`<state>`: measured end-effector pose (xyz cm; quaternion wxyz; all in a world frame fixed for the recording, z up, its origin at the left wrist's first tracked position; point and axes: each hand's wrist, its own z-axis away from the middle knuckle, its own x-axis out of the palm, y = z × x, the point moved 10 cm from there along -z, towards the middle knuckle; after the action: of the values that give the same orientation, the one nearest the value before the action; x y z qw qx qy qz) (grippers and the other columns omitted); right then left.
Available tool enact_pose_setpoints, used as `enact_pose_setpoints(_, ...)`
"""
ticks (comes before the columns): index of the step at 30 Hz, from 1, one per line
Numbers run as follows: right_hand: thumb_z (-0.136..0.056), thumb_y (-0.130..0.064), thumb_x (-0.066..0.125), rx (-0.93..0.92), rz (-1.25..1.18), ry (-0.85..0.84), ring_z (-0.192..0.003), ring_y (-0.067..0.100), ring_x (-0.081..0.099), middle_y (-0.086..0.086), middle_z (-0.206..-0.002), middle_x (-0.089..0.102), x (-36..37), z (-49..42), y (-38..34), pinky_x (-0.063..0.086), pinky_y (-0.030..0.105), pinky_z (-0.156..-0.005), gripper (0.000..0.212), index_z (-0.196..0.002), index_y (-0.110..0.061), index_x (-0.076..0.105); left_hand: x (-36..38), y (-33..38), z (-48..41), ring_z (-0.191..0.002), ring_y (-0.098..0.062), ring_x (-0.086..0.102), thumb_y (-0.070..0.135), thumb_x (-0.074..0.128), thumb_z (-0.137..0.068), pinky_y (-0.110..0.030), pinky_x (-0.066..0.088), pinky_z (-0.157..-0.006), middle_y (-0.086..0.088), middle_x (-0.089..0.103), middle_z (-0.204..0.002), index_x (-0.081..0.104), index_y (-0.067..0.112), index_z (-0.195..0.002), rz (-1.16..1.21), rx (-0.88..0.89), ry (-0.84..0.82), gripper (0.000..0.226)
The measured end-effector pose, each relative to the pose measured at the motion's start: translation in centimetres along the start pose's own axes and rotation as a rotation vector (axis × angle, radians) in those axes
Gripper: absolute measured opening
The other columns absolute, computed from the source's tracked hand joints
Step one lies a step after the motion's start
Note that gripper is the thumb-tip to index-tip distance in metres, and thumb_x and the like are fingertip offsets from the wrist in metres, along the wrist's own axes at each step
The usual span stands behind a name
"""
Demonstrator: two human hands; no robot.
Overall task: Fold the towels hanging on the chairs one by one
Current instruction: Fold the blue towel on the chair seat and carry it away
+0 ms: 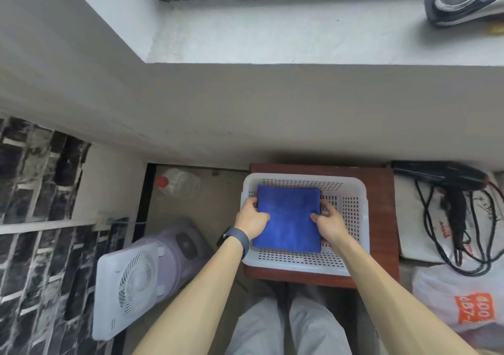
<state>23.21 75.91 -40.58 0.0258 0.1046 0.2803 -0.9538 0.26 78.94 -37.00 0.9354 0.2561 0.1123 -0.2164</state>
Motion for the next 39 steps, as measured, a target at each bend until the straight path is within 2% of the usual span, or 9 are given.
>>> enact_pose_setpoints(5,-0.099,-0.013,0.053,0.004,0.05,0.05,-0.101,0.022,0.062,0.002,-0.124,0.063,-0.4,0.1,0.2,0.056,0.043,-0.089,0.046,-0.143,-0.022,0.047,0.8,1.0,0.6,-0.101,-0.017,0.062,0.017,0.054,-0.089,-0.031,0.054,-0.078,0.002,0.057,-0.124,0.029,0.025,-0.148,-0.086,0.089,-0.026,0.064)
enact_pose_setpoints(8,-0.098,-0.018,0.054,-0.041,0.153,0.127,-0.108,0.025,0.062,0.002,-0.127,0.061,-0.8,0.4,0.2,0.049,0.035,-0.084,0.044,-0.142,-0.019,0.047,1.5,3.0,2.4,-0.135,-0.027,0.04,0.022,0.052,-0.09,-0.042,0.045,-0.103,-0.002,0.03,-0.155,0.017,0.024,-0.153,-0.647,0.383,0.119,0.072)
enact_pose_setpoints(12,-0.094,-0.03,0.06,-0.105,0.284,0.3,-0.124,0.033,0.054,0.011,-0.14,0.051,-1.4,1.3,0.3,0.048,0.044,-0.098,0.055,-0.143,-0.012,0.041,3.2,3.7,2.9,-0.15,-0.029,0.013,0.025,0.06,-0.087,-0.048,0.013,-0.119,-0.009,0.014,-0.163,0.016,0.021,-0.155,-1.202,0.596,0.16,0.081)
enact_pose_setpoints(16,-0.083,-0.039,0.065,-0.601,0.839,0.341,-0.143,0.032,0.031,0.012,-0.158,0.03,0.7,4.2,-3.3,0.034,0.048,-0.113,0.079,-0.151,-0.012,0.033,2.5,2.4,0.1,-0.151,-0.03,-0.006,0.046,0.067,-0.084,-0.06,-0.007,-0.116,-0.015,-0.002,-0.164,0.003,0.013,-0.157,-1.521,0.565,0.107,0.103)
enact_pose_setpoints(19,-0.079,-0.04,0.054,-0.683,1.183,0.099,-0.155,0.024,-0.004,0.004,-0.169,0.001,3.3,2.9,-2.0,0.005,0.051,-0.123,0.094,-0.16,-0.018,0.012,2.1,1.9,-1.3,-0.151,-0.028,-0.008,0.058,0.064,-0.083,-0.061,-0.007,-0.117,-0.015,-0.006,-0.164,-0.004,0.011,-0.156,-1.578,0.54,0.066,0.111)
enact_pose_setpoints(22,-0.091,-0.04,0.036,-0.59,1.339,-0.037,-0.15,0.016,-0.023,0.0,-0.167,-0.015,2.6,0.3,-0.2,-0.011,0.055,-0.121,0.083,-0.16,-0.02,-0.007,2.4,1.8,-2.1,-0.151,-0.029,-0.008,0.063,0.061,-0.083,-0.061,-0.011,-0.114,-0.015,-0.008,-0.164,-0.008,0.01,-0.156,-1.628,0.527,0.07,0.113)
enact_pose_setpoints(28,-0.094,-0.052,0.021,-0.498,1.377,-0.067,-0.148,0.014,-0.031,-0.004,-0.163,-0.028,2.8,-1.7,1.6,-0.014,0.056,-0.12,0.079,-0.152,-0.027,-0.025,3.0,1.4,-3.8,-0.151,-0.033,-0.009,0.065,0.057,-0.084,-0.069,-0.012,-0.11,-0.016,-0.012,-0.163,-0.015,0.01,-0.154,-1.73,0.463,0.129,0.115)
enact_pose_setpoints(34,-0.092,-0.054,0.021,-0.468,1.417,-0.053,-0.149,0.018,-0.03,-0.002,-0.162,-0.03,3.1,-1.4,0.9,-0.017,0.056,-0.119,0.08,-0.147,-0.025,-0.031,2.9,1.7,-3.5,-0.15,-0.031,-0.013,0.048,0.047,-0.097,-0.067,-0.008,-0.114,-0.013,-0.015,-0.163,-0.017,0.012,-0.154,-1.716,0.435,0.161,0.093)
enact_pose_setpoints(39,-0.095,-0.044,0.031,-0.44,1.519,-0.056,-0.152,0.025,-0.02,0.005,-0.167,-0.017,3.4,1.7,-1.2,-0.008,0.06,-0.12,0.081,-0.158,-0.018,-0.012,2.6,2.0,0.2,-0.151,-0.032,-0.006,0.033,0.04,-0.103,-0.062,-0.004,-0.117,-0.013,-0.006,-0.164,-0.001,0.011,-0.157,-1.618,0.486,0.172,0.071)
